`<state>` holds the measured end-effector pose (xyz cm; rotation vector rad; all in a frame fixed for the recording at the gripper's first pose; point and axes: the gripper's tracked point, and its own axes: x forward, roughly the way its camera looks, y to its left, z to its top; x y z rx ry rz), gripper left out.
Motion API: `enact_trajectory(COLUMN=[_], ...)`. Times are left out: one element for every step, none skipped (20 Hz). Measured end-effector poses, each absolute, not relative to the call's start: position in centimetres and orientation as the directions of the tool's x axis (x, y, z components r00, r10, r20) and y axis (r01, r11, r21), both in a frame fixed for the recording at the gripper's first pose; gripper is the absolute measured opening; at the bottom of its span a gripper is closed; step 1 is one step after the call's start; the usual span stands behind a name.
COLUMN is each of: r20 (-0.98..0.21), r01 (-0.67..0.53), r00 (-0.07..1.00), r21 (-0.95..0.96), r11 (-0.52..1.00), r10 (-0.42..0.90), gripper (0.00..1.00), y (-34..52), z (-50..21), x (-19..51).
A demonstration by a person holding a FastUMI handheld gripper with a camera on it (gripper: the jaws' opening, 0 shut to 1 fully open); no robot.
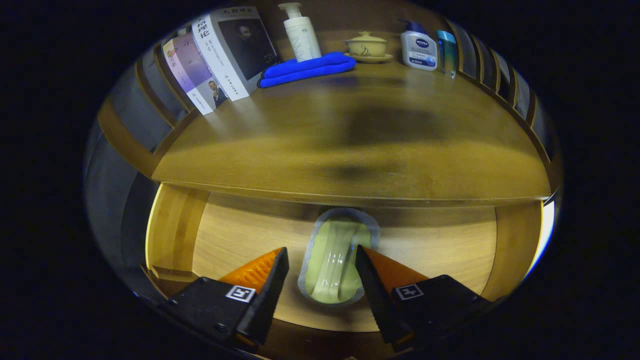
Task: Pull open the drawer, take out the items inside it, and place them on the countertop above the cabinet.
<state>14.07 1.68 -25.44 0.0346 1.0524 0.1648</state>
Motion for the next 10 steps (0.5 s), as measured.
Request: enact_trajectory(r20=[-0.865,-0.866,-0.868,-0.867,-0.865,-0.864,-0.862,-0.859,-0.850,-0.844], r01=[-0.137,-0.137,-0.132,-0.126,-0.128,-0.134,-0.142,-0.147,-0.136,-0.130], r00=[0.476,0.479,0.478,0.481,0.484,0.484,0.488,0.493,0.505,0.514], r21=[0.103,0.088,0.082,0.074,0.081,0.080,0.079,0.075,0.091,0.102], r11=[0.985,0.987,0.988,0.989,0.988,0.988,0.987,0.986,0.986,0.986], r10=[0.156,0.144,0.136,0.126,0.134,0.136,0.139,0.139,0.149,0.154], gripper=[0.82,0.70,0.59,0.50,0.42,0.34,0.25,0.25,0.25,0.17], y=[1.97,1.99,1.95,1.77,1.84,1.95,1.89,1.74,1.86,2.01], z=[-25.24,-25.26,-25.51,-25.52,-25.40,-25.55,-25.56,-25.52,-25.38,-25.47], x=[13.98,14.04,14.13,14.07,14.17,14.06,14.03,14.26,14.28,14.26])
